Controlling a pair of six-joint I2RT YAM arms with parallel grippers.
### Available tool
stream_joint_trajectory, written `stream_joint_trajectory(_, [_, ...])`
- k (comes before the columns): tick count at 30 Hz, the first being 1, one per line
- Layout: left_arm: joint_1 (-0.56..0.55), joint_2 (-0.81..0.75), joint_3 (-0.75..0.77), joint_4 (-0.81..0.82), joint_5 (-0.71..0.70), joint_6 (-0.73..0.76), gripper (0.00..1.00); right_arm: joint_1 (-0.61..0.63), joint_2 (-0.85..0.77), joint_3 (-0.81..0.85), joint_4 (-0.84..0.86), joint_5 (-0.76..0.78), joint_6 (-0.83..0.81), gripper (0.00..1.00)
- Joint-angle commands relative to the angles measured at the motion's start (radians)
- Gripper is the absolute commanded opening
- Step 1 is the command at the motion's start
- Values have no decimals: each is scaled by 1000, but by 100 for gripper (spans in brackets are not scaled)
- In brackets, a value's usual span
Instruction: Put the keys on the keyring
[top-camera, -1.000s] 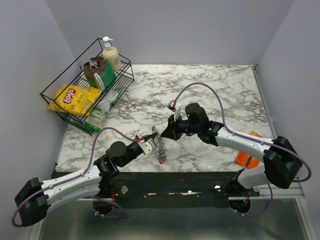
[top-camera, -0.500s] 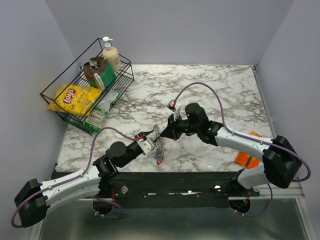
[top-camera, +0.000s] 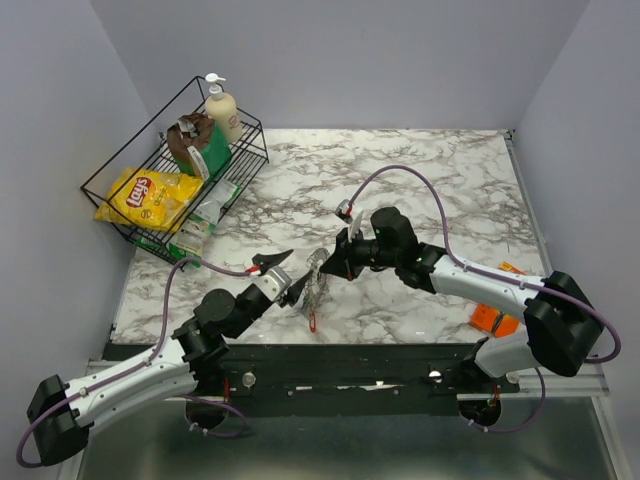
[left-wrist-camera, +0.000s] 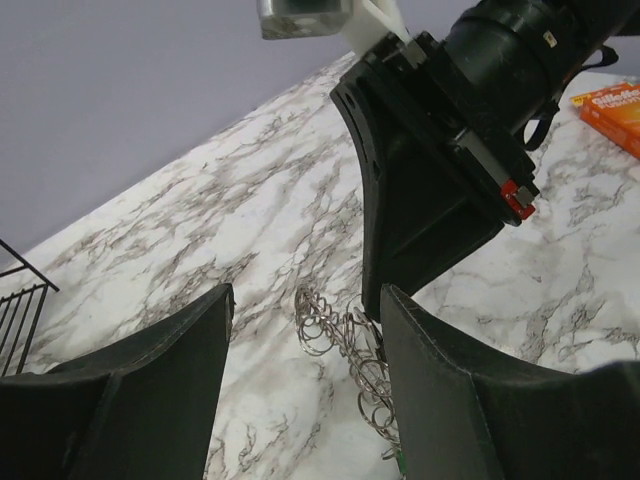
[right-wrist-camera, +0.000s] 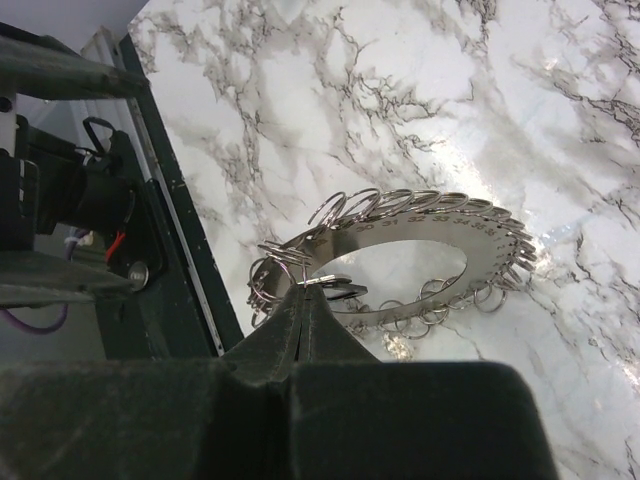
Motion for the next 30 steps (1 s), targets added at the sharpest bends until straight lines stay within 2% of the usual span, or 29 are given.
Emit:
stream_joint_trajectory(1, [-4, -67, 28, -61, -58, -64, 71, 3, 10, -29, 52, -21, 10, 1])
stream_joint_trajectory(10, [-1, -43, 88, -165, -58, -74, 71, 5, 32, -56, 95, -26, 24, 1])
stream_joint_trajectory(17, [-3, 49, 167, -259, 37, -57, 71, 3, 39, -66, 106, -24, 26, 1])
stream_joint_trajectory(22, [-3, 91, 209, -317, 77, -55, 75, 3, 43, -72, 113, -29, 27, 1])
stream_joint_trajectory(30, [-3, 149, 364, -498, 117, -70, 75, 3, 41, -79, 126, -35, 27, 1])
